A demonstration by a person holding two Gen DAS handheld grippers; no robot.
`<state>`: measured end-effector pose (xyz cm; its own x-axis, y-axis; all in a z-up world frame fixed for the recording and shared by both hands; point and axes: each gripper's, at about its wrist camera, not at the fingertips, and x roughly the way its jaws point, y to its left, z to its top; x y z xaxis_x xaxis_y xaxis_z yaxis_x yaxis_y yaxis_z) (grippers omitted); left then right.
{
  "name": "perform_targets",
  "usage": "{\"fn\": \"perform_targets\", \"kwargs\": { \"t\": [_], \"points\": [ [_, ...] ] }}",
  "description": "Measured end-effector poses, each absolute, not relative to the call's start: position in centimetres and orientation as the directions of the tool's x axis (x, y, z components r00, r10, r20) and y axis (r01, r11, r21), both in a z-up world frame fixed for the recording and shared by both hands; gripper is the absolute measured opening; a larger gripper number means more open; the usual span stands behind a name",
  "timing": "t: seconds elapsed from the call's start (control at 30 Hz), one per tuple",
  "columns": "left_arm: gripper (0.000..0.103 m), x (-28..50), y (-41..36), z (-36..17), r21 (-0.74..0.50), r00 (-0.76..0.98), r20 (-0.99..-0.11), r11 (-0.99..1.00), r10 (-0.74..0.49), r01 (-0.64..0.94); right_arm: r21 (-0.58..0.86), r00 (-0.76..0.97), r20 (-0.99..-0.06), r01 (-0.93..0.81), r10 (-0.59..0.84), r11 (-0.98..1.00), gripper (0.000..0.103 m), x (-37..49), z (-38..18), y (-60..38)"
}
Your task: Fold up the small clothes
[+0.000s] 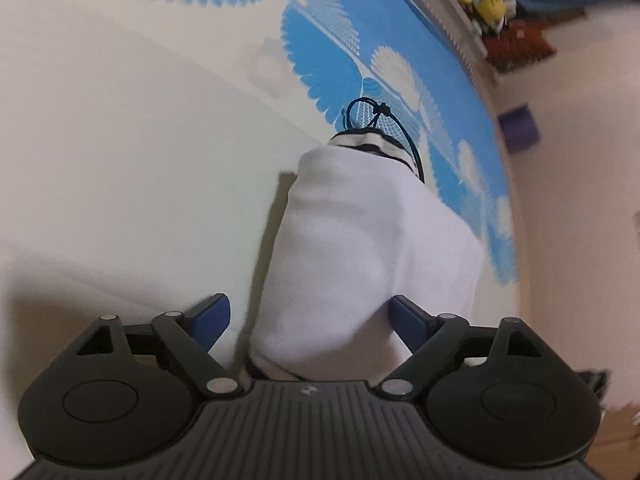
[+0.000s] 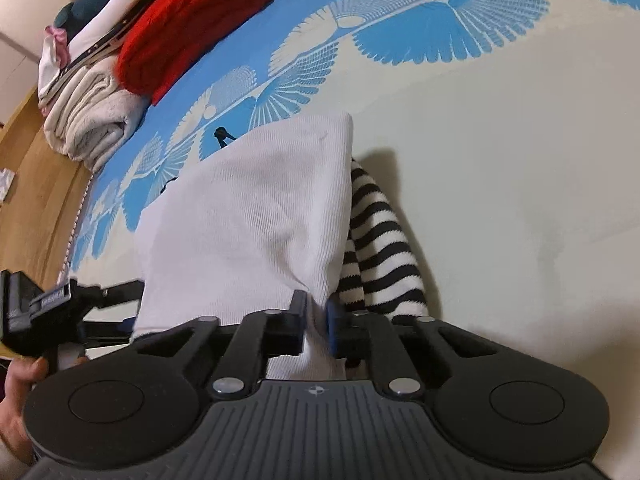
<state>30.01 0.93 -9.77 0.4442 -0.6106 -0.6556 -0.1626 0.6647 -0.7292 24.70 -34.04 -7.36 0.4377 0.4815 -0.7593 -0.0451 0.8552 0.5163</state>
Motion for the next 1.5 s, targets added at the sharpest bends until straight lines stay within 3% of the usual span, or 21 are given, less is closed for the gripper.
{"fn": "perform_targets", "kwargs": {
  "t": [0.13, 0.23, 0.27, 0.3, 0.43, 0.53, 0.7, 0.77, 0.87, 0.97, 1.17, 1.23, 1.27, 1.37, 1.43, 1.5],
  "points": [
    [0.090, 29.7, 0.0, -11.1, -0.793, 0.476, -0.580, 0.591, -0.661, -0.144, 0.488, 0.406, -0.794, -0.017, 0.452, 0.873, 0.008, 24.8, -8.0, -34.2],
    [0.067, 29.9, -1.1, -10.0, -0.755, 0.491, -0.605, 0.647, -0.627, -0.104, 0.453, 0.388, -0.822, -0.001, 0.418, 0.892, 0.008, 25.0, -8.0, -33.4],
    [0.052, 29.9, -1.1, -9.6, -0.753, 0.488, -0.606, 0.652, -0.628, -0.095, 0.443, 0.381, -0.831, 0.014, 0.405, 0.897, 0.008, 25.1, -8.1, -33.2],
    [0.044, 30.1, -1.1, -8.6, -0.749, 0.485, -0.604, 0.659, -0.632, -0.075, 0.436, 0.375, -0.839, 0.029, 0.395, 0.899, 0.008, 25.1, -8.1, -33.0],
    [0.036, 30.7, -1.1, -2.9, -0.682, 0.484, -0.610, 0.726, -0.628, 0.082, 0.410, 0.358, -0.863, 0.083, 0.357, 0.908, 0.007, 25.4, -7.8, -32.2],
    [0.036, 30.7, -0.2, 1.4, -0.605, 0.522, -0.615, 0.778, -0.591, 0.168, 0.420, 0.375, -0.852, 0.071, 0.366, 0.905, 0.007, 26.1, -6.6, -30.0],
    [0.036, 32.5, 6.1, 4.0, -0.556, 0.575, -0.632, 0.821, -0.519, 0.129, 0.487, 0.446, -0.792, 0.050, 0.417, 0.872, 0.007, 28.8, -4.6, -24.6],
    [0.037, 33.1, 9.2, 3.6, -0.561, 0.580, -0.645, 0.824, -0.498, 0.084, 0.499, 0.478, -0.768, 0.032, 0.425, 0.866, 0.006, 29.7, -3.9, -22.3],
    [0.050, 33.4, 13.5, 1.9, -0.526, 0.600, -0.676, 0.850, -0.427, 0.012, 0.482, 0.509, -0.754, 0.000, 0.415, 0.876, 0.006, 30.8, -3.3, -19.0],
    [0.050, 32.1, 16.6, 0.1, -0.506, 0.620, -0.706, 0.857, -0.343, -0.102, 0.388, 0.498, -0.791, -0.040, 0.355, 0.921, 0.006, 31.5, -3.9, -16.1],
    [0.050, 30.4, 13.8, -1.7, -0.424, 0.512, -0.775, 0.906, -0.371, 0.014, 0.280, 0.488, -0.835, -0.024, 0.255, 0.960, 0.004, 32.3, -5.0, -14.6],
    [0.060, 30.7, 12.5, -3.3, -0.298, 0.457, -0.843, 0.954, -0.284, 0.043, 0.306, 0.477, -0.839, 0.020, 0.261, 0.952, 0.005, 32.5, -5.4, -15.1],
    [0.070, 30.5, 12.6, -3.9, -0.266, 0.455, -0.854, 0.963, -0.254, 0.039, 0.313, 0.487, -0.834, 0.035, 0.257, 0.949, 0.005, 32.6, -5.3, -15.2],
    [0.069, 29.9, 13.7, -3.8, -0.294, 0.480, -0.840, 0.956, -0.254, -0.009, 0.350, 0.528, -0.799, 0.024, 0.286, 0.936, 0.018, 31.9, -4.4, -14.9],
    [0.069, 29.5, 14.3, -2.8, -0.329, 0.509, -0.816, 0.944, -0.274, -0.020, 0.369, 0.551, -0.773, -0.010, 0.313, 0.929, 0.046, 31.3, -3.5, -14.6],
    [0.075, 29.1, 15.0, -2.2, -0.387, 0.531, -0.788, 0.922, -0.313, -0.030, 0.348, 0.548, -0.776, -0.045, 0.314, 0.937, 0.065, 30.7, -3.1, -13.8]
  ]
}}
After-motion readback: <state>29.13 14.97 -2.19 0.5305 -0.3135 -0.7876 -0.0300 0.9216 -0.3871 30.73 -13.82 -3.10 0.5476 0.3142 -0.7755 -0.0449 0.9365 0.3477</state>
